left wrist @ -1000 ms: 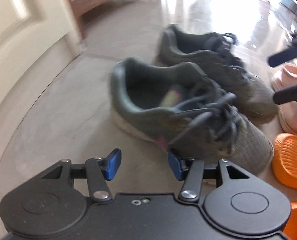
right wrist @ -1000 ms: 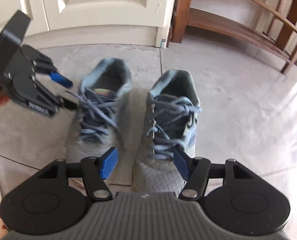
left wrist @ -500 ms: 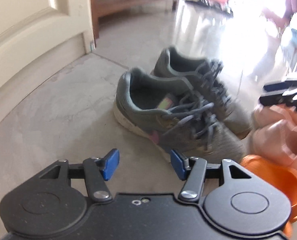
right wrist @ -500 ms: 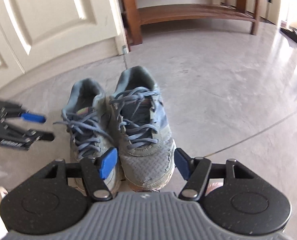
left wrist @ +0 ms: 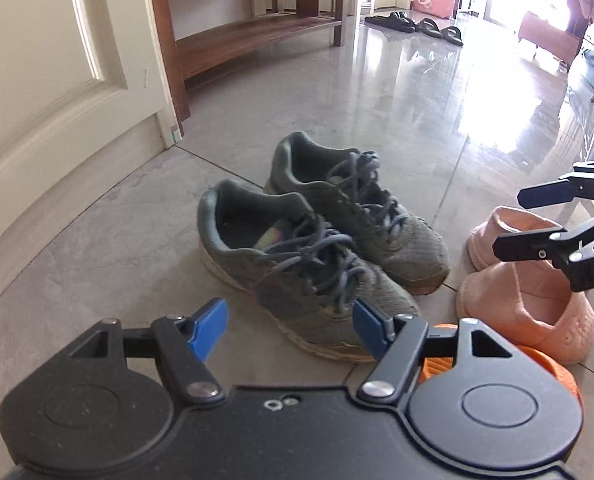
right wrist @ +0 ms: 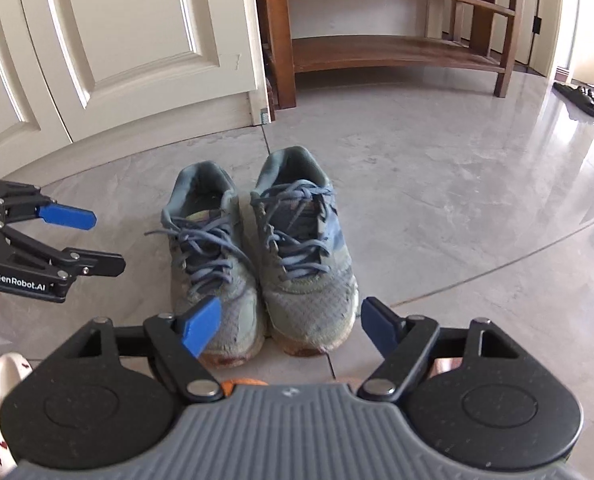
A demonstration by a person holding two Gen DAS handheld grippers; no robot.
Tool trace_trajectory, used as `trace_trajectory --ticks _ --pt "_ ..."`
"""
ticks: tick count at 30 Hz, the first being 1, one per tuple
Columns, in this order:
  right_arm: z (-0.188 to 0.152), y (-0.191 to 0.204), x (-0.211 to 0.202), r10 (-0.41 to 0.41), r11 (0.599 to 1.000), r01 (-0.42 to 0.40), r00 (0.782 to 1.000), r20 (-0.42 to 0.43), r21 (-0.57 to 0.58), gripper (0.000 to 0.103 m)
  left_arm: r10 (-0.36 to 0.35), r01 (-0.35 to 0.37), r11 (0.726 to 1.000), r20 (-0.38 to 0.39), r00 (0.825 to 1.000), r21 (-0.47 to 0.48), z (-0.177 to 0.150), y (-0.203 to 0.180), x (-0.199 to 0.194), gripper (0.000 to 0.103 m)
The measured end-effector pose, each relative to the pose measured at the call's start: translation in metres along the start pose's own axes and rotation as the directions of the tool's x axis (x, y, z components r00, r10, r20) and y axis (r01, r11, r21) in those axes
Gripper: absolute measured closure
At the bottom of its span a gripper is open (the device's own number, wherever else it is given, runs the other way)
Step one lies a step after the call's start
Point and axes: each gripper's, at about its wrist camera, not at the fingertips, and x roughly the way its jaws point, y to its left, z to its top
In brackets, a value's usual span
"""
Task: Organize scattered shoes
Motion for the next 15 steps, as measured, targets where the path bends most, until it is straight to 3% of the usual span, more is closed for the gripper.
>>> trace_trajectory --ticks 10,12,15 --pt "-0.029 -0.032 -0.038 -0.065 0.993 0.061 0.997 0.030 0.105 0.023 0.018 -0.016 0.997 -0.033 0.999 0.078 -0.002 -0.033 -0.005 0.032" --pt "-0.039 -0.038 -0.047 -0.104 0.988 0.096 0.993 0.058 0.124 0.016 0.004 0.000 0.996 -0.039 0.999 0.088 -0.005 -0.038 -0.006 0.031" --pt "-0.055 -0.048 -0.058 -0.123 0.982 0.109 0.989 0.078 0.156 0.015 -0.022 0.027 0.994 -0.047 0.999 0.103 -0.008 -0.045 -0.007 0.031"
